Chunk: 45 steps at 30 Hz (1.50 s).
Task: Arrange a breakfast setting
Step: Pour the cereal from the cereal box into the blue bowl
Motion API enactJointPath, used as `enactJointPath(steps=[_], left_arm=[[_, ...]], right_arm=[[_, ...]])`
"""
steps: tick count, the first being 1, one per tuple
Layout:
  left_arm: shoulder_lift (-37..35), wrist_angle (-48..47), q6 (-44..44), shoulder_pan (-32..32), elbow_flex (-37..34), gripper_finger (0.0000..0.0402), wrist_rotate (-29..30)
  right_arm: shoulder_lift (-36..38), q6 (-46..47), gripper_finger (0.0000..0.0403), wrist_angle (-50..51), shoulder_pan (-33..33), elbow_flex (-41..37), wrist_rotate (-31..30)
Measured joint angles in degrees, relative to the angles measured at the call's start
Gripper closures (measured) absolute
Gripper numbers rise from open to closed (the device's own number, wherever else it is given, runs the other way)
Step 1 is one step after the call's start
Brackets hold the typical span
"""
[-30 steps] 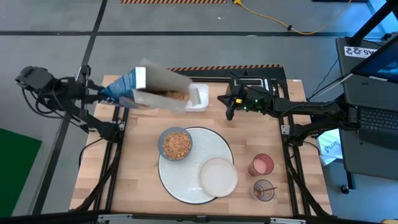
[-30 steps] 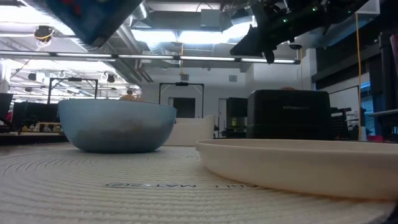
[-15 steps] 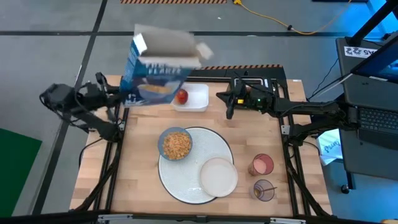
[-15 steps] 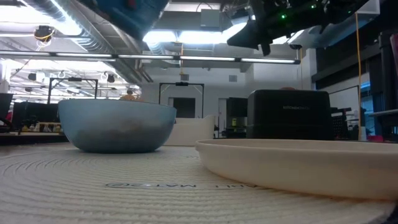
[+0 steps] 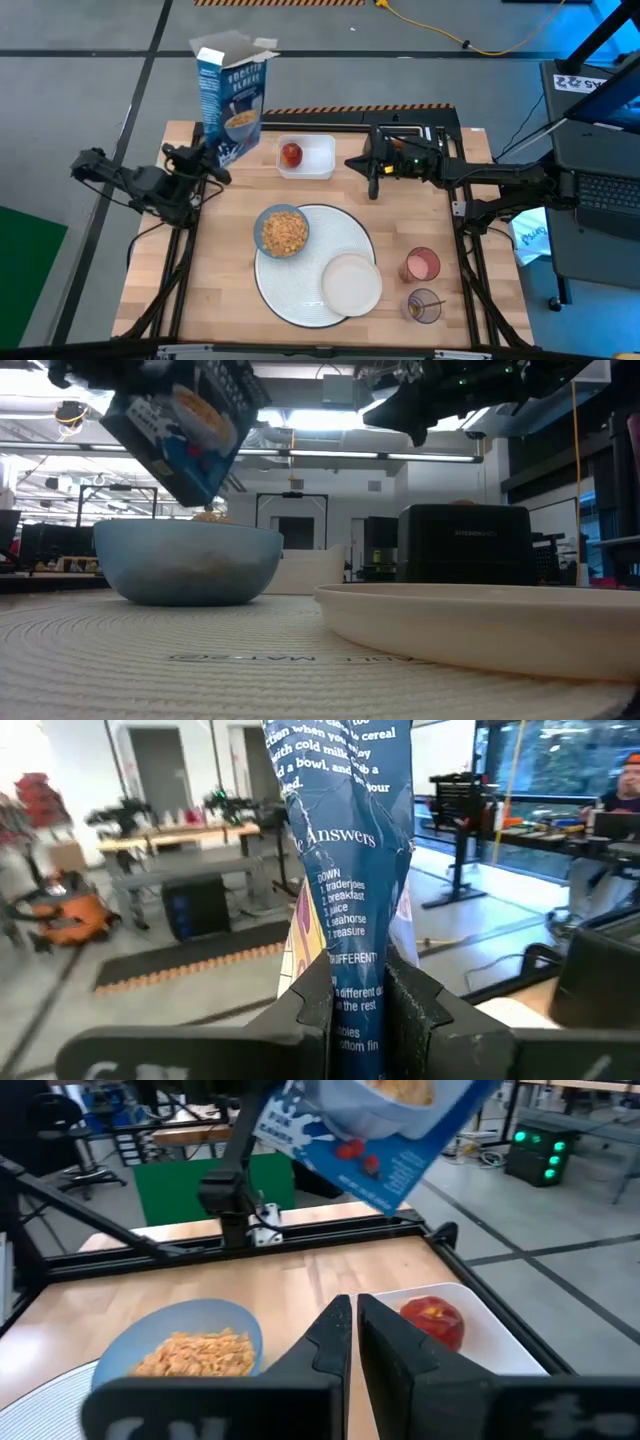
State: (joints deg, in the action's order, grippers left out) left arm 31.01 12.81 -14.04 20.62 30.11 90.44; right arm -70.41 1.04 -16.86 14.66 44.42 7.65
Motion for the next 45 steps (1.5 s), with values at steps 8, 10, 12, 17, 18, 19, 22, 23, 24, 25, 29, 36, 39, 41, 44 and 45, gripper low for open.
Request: enactJointPath(steps=[8, 10, 12, 17, 18, 19, 22, 23, 24, 25, 29, 36, 39, 41, 44, 45], left_arm=[[8.47, -0.25, 6.85, -7.16, 0.00, 0.0357, -0.45], [10.54, -0.19, 8.25, -8.93, 0.00, 0.0357, -0.97], [12.80, -0.20, 9.25, -10.85, 0.00, 0.0357, -0.88], [17.41, -1.59, 12.88, -15.19, 0.00, 0.0357, -0.76], [18.14, -2.28, 14.05, -16.02, 0.00, 0.0357, -0.84], [18.90, -3.41, 15.61, -16.90, 0.00, 0.0357, -0.82], [20.30, -7.03, 20.37, -19.02, 0.00, 0.0357, -1.05], [20.48, -8.56, 21.23, -19.60, 0.00, 0.0357, -1.55], [20.70, -10.22, 22.51, -20.09, 0.00, 0.0357, -2.00], [20.97, -11.74, 24.72, -20.55, 0.00, 0.0357, -2.15], [21.11, -19.38, 35.62, -23.76, 0.00, 0.0357, -6.25], [22.34, -40.13, 58.32, -30.11, 0.02, 0.0357, -18.46], [23.72, -44.42, 63.23, -31.38, 0.09, 0.0357, -18.35], [24.50, -44.69, 63.63, -31.36, 0.11, 0.0357, -18.22], [24.76, -43.85, 63.34, -31.30, 0.17, 0.0357, -19.50], [24.74, -43.65, 63.28, -31.10, 0.21, 0.0357, -20.44]], right_arm=[[0.00, -2.24, 0.0377, 0.42, 0.00, 0.00, 3.56], [0.00, -2.80, 0.0377, 0.43, 0.00, 0.00, 4.14], [-0.01, -2.89, 0.0377, 0.42, 0.00, 0.00, 4.89], [0.00, -2.88, 0.0377, 0.41, 0.00, 0.00, 5.96], [-0.02, -2.89, 0.0377, 0.41, 0.00, 0.00, 6.18], [0.00, -2.89, 0.0377, 0.41, 0.00, 0.00, 6.58], [0.00, -2.87, 0.0377, 0.41, 0.00, 0.00, 7.30], [0.00, -2.89, 0.0377, 0.41, 0.00, 0.00, 7.49], [0.00, -2.88, 0.0377, 0.41, 0.00, 0.00, 7.59], [-0.01, -2.88, 0.0377, 0.42, 0.00, 0.00, 7.60], [0.00, -2.93, 0.0377, 0.39, 0.02, 0.00, 8.04], [0.00, -4.33, 0.0377, 0.44, 0.01, 0.00, 8.06], [0.00, -4.36, 0.0377, 0.54, 0.00, 0.00, 8.08], [0.00, -4.36, 0.0377, 0.78, 0.02, 0.00, 8.10], [0.00, -4.36, 0.0377, 0.83, 0.02, 0.00, 8.50], [-0.01, -4.39, 0.0377, 0.81, 0.02, 0.00, 8.49]])
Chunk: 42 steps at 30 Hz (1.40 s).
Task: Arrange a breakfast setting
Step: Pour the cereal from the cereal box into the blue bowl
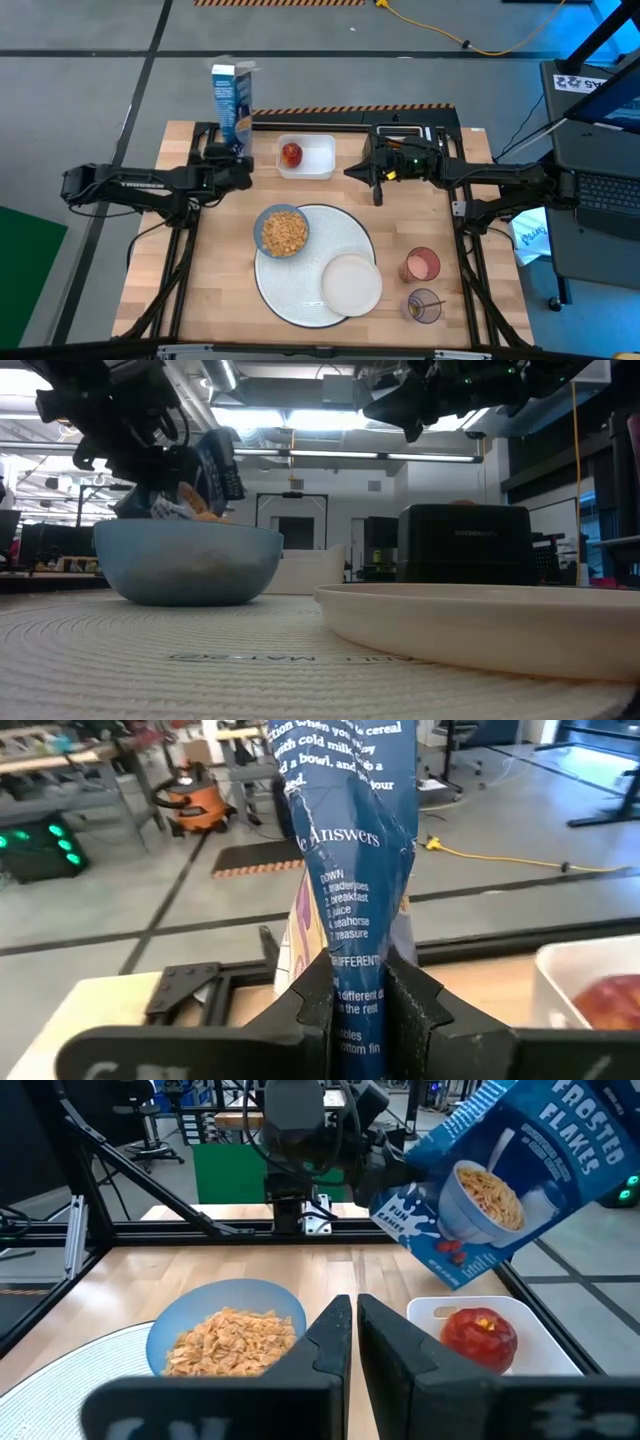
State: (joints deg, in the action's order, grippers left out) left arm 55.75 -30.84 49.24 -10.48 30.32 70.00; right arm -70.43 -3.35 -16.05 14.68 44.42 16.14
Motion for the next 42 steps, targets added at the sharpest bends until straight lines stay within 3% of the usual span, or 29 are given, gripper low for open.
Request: enactJointPath(steps=[7, 12, 17, 32, 42], left_arm=[[0.00, -0.17, -0.14, 2.58, 0.03, 0.0349, -3.52], [0.42, -2.72, 0.21, 2.84, -0.56, 0.0344, -13.88], [0.24, -3.33, 0.41, 2.51, -1.74, 0.0342, -19.21], [0.16, -6.08, 3.18, 3.15, -2.53, 0.0338, -28.71], [-0.21, -6.48, 3.18, 4.22, -2.50, 0.0256, -30.25]], right_arm=[[0.01, -0.36, 0.0377, -0.01, 0.49, 0.00, 0.15], [0.01, -0.38, 0.0377, -0.02, 1.25, 0.00, 1.17], [0.01, -0.37, 0.0377, -0.12, 1.90, 0.00, 2.11], [0.01, -0.09, 0.0377, -0.50, 1.86, 0.00, 3.02], [0.00, -0.91, 0.0377, -1.20, 1.86, 0.00, 1.51]])
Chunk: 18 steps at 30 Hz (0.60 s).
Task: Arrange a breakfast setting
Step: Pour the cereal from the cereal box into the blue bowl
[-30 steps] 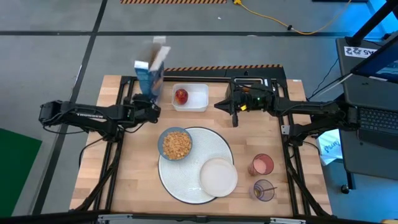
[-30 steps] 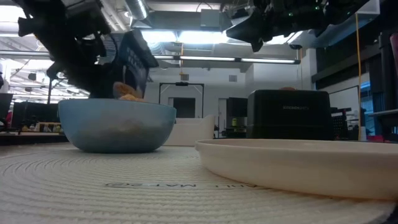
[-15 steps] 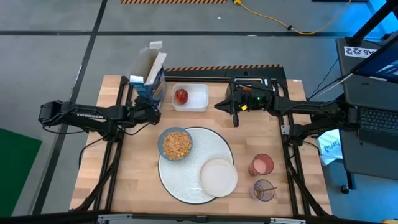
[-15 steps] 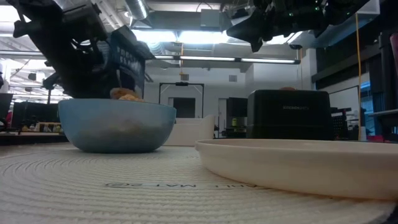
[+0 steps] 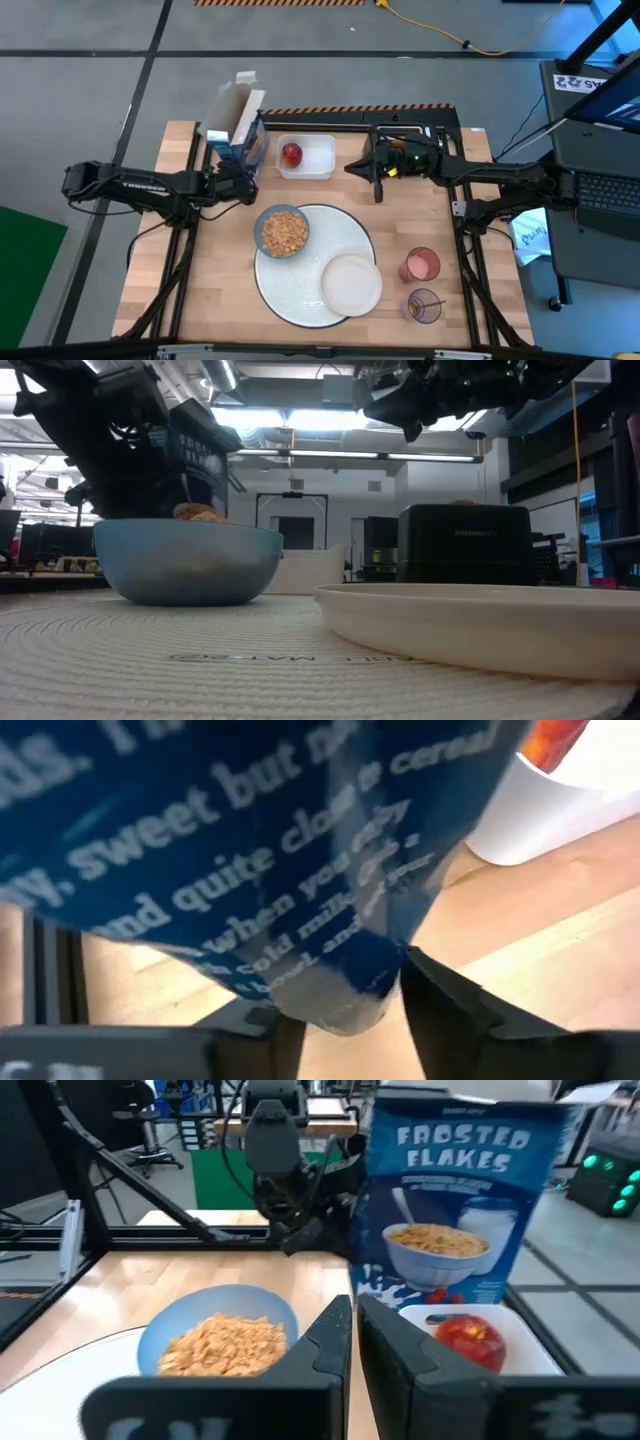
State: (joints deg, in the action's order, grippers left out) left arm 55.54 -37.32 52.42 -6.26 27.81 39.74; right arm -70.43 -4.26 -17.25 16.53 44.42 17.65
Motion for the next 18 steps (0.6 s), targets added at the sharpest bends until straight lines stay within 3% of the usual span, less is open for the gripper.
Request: enactJointPath(steps=[8, 15, 18], left_arm=[[-3.56, -0.01, -0.01, -0.02, 0.02, 0.0193, -2.40], [-9.91, -4.75, 0.44, -0.02, 1.07, 0.0186, -6.69], [-12.95, -8.63, 1.07, -0.02, 2.16, 0.0188, -6.48]], right_arm=[[0.02, -0.45, 0.0377, -3.34, 0.00, 0.02, -0.51], [-0.16, 0.83, 0.0377, -5.15, 0.00, 0.03, -2.07], [-2.62, 2.43, 0.0377, -7.43, 0.00, 1.88, 0.07]])
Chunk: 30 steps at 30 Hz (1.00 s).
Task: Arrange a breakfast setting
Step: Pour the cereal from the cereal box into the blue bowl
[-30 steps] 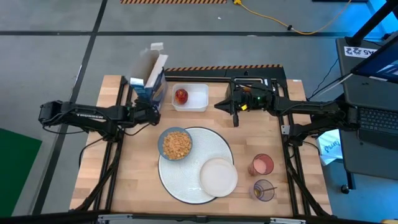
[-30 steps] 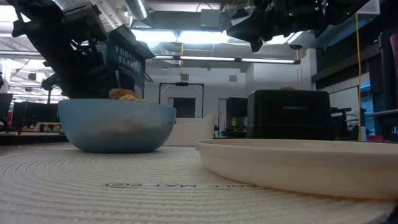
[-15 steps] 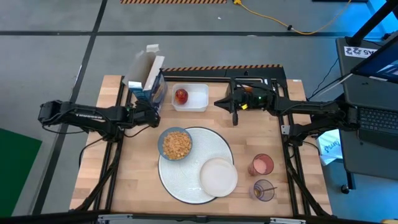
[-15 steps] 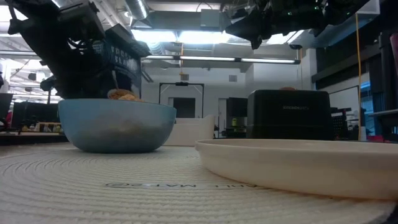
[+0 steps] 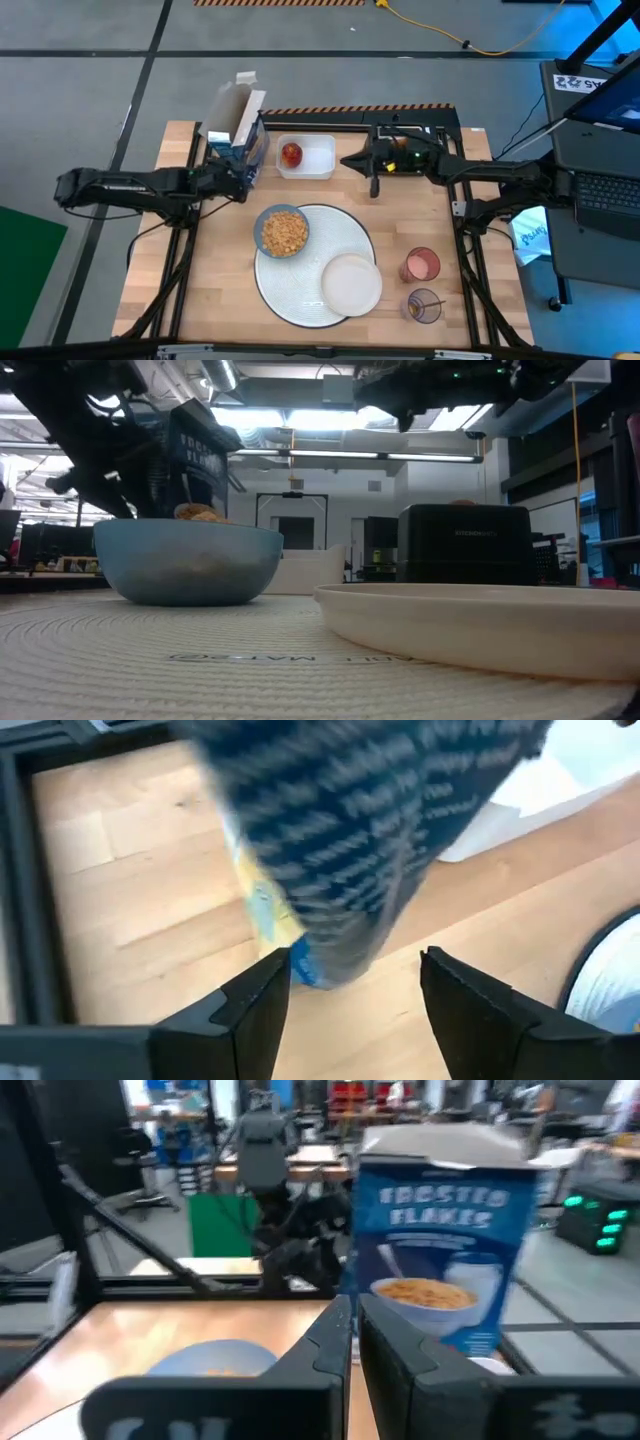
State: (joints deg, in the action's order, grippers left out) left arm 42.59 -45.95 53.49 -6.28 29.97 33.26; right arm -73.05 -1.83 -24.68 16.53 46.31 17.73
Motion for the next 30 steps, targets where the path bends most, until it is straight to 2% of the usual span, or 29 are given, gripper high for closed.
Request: enactJointPath(steps=[4, 8, 10, 15, 18, 21, 25, 30], left_arm=[[-4.71, -7.98, 0.23, -0.01, 2.98, 0.0189, 0.05], [-8.22, -18.76, 3.41, 0.00, 7.01, 0.0190, 0.75], [-9.81, -24.58, 7.23, -0.04, 9.02, 0.0190, 2.28], [-13.49, -34.43, 21.54, -0.09, 12.00, 0.0203, 6.65], [-16.77, -35.75, 31.11, -0.09, 12.40, 0.0218, 9.56], [-19.68, -35.34, 36.64, -0.09, 12.42, 0.0237, 12.96], [-20.73, -33.56, 37.62, -0.09, 12.42, 0.0262, 17.34], [-20.54, -31.30, 37.43, -0.08, 12.42, 0.0279, 18.77]], right_arm=[[-6.07, -0.15, 0.0377, 0.28, 0.00, 6.08, 3.01], [-15.19, -0.44, 0.0377, 1.15, 0.40, 15.23, 3.72], [-20.35, -0.56, 0.0377, 1.93, 0.88, 20.83, 4.71], [-33.86, -1.65, 0.0377, 12.10, 3.02, 37.35, 5.38], [-41.00, -1.68, 0.0378, 18.46, 4.63, 47.08, 5.36], [-46.56, -1.69, 0.0391, 22.01, 5.84, 55.66, 4.81], [-52.53, -1.88, 0.0396, 22.28, 6.51, 64.65, 1.17], [-58.43, -2.61, 0.0399, 25.99, 6.48, 72.45, -2.25]])
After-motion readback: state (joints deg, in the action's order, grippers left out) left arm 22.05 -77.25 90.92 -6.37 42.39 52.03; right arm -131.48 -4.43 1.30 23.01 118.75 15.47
